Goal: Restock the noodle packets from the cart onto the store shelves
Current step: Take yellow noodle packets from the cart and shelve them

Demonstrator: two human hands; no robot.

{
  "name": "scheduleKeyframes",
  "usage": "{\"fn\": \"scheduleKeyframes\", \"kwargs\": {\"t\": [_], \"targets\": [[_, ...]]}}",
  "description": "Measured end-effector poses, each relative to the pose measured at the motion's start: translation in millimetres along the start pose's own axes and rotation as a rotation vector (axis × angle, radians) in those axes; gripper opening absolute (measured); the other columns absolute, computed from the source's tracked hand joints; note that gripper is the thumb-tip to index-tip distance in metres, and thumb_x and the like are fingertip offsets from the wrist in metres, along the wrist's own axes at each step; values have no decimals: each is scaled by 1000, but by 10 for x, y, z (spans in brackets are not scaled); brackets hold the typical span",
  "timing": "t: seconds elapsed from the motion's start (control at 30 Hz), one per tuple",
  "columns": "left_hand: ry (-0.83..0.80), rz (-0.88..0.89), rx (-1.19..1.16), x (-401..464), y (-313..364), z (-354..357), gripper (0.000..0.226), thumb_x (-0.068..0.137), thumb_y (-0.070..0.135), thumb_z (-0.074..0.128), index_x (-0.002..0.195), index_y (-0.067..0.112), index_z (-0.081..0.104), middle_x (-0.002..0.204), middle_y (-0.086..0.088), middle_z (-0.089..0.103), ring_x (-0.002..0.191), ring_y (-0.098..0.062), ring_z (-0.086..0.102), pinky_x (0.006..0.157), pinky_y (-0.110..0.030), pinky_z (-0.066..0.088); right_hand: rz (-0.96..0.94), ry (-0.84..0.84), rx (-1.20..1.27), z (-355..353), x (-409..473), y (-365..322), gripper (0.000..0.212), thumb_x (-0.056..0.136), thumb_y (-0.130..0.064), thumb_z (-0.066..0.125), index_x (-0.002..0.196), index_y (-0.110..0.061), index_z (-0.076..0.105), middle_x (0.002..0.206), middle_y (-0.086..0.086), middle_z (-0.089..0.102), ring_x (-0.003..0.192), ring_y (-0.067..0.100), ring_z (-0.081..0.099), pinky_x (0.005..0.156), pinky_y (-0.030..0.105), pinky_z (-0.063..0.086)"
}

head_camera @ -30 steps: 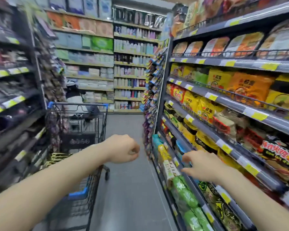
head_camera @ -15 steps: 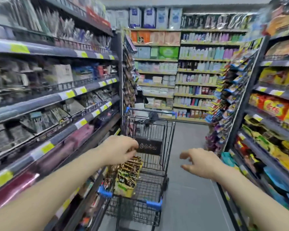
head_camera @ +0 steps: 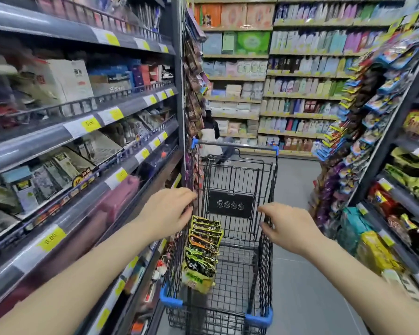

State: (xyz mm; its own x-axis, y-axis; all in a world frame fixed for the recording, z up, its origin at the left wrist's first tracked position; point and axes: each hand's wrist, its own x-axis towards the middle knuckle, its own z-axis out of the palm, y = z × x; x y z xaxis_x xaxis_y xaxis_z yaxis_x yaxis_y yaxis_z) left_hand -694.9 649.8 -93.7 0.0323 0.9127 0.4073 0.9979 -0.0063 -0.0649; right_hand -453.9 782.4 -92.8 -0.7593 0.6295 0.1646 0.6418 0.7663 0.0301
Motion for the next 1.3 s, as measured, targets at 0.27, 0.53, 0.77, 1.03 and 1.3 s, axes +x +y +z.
{"fn": "scheduleKeyframes", "kwargs": {"t": [0.27,0.53,0.77,1.03,1.3], "targets": [[-58,55,-35,589,-624,1051,39,82,27,37,94,13,70,92,1,72,78,-15,69,68,-28,56,74,-98,88,855,999,252,44,96,-35,41,140,-27,40,137,-8,52,119,15,56,89,32,49],[-166,41,-127,672,-1102,2157,38,81,25,39,95,9,71,91,-4,73,76,-17,70,65,-32,58,148,-305,260,2083,1757,169,46,95,-33,45,140,-28,40,129,-7,59,108,12,61,85,34,56],[-310,22,-236,596,-1327,3224,38,82,26,39,100,11,69,92,-2,72,79,-18,69,72,-35,58,238,-470,356,3205,2094,-7,43,95,-31,45,137,-26,43,131,-2,58,114,22,59,91,38,51],[-401,101,-294,303,-1384,4017,33,83,24,42,96,10,69,88,-4,72,78,-18,69,74,-38,58,548,-726,618,4541,2012,-274,59,85,-27,59,139,-16,39,124,6,60,108,27,58,84,34,48],[-365,97,-343,84,-1403,4208,35,84,23,41,97,10,70,94,-4,73,83,-17,69,83,-33,54,1055,-747,1171,5327,1586,-675,105,83,-28,71,149,-7,-8,152,15,25,133,29,38,99,29,42]]}}
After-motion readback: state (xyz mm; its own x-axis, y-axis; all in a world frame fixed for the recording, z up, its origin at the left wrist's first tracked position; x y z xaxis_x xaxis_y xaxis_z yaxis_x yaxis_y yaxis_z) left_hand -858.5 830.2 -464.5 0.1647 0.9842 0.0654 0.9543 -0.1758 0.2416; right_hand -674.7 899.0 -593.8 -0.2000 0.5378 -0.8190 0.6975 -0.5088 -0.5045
